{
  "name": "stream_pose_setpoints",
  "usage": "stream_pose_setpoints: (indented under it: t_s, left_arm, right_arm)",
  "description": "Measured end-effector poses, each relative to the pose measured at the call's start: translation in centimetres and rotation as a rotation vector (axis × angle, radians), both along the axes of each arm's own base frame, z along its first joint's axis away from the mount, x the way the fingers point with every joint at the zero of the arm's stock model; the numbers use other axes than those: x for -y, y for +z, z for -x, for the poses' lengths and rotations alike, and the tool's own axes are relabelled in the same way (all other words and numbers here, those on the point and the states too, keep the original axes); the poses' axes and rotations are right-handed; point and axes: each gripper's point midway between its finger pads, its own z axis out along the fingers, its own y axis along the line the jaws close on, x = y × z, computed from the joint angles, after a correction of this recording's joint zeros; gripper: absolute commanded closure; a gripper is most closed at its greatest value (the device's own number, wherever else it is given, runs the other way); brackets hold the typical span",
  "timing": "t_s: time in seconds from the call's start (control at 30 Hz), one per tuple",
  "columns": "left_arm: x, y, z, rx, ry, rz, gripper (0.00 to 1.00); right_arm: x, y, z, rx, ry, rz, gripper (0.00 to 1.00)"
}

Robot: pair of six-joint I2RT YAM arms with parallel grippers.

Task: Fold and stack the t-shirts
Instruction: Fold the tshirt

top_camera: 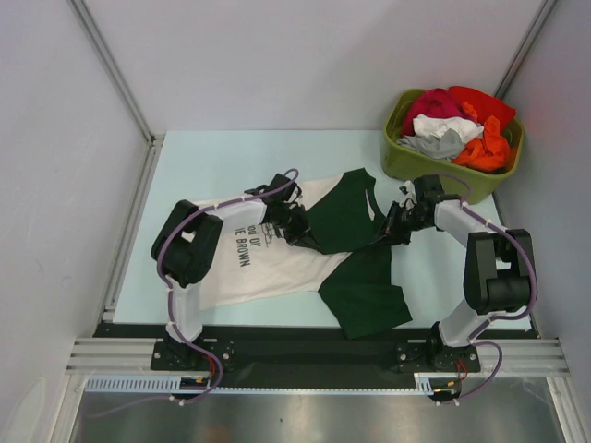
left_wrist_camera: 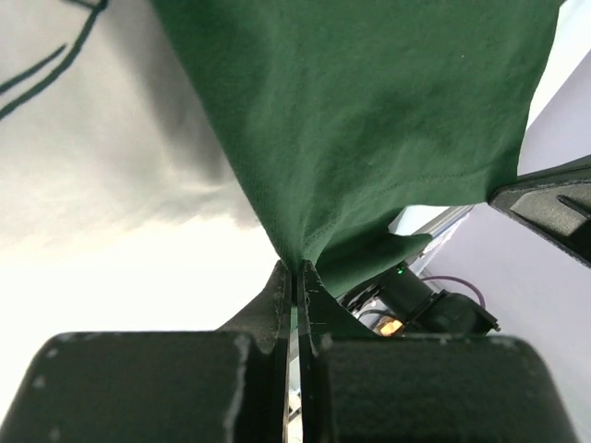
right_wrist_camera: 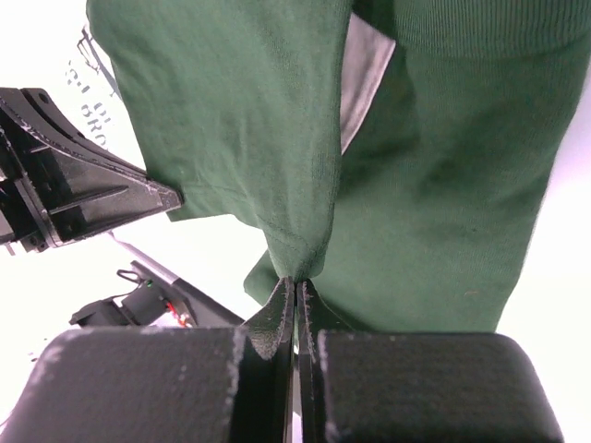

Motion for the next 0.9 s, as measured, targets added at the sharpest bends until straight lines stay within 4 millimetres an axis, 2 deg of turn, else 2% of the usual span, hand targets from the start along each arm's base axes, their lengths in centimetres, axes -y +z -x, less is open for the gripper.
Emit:
stream_pose_setpoints:
  t_s: [0.3,0.6,0.73,0.83,0.9]
  left_arm:
    - [-1.1,-0.4,0.7,-0.033,-0.012,-0.037,0.99]
    - [-1.6,-0.5,0.8,-0.047,-0.01,-0.048,0.96]
    - [-1.8,-0.6,0.7,-0.042,-0.014,-0.052,0.75]
    - [-2.2,-0.9,0.9,-0.046,-0.02,-0.06,0.59]
    - [-3.0,-1.4,1.4,-0.055,-0.019,-0.073,0.54]
  right_arm:
    - [-0.3,-0.9,1.4,-0.066,-0.017,-0.025,1.0]
    - [-0.4,-1.8,1.6,-0.095,-0.026,-0.027,0.99]
    - [-0.4,-2.4,1.7,-0.1,-0.028,-0.011,0.92]
    - [0.3,-2.9,1.7,-0.101,-0.029,0.044,0.84]
    - [1.1,-2.9,1.3,-0.099,-0.021,0.11,0.78]
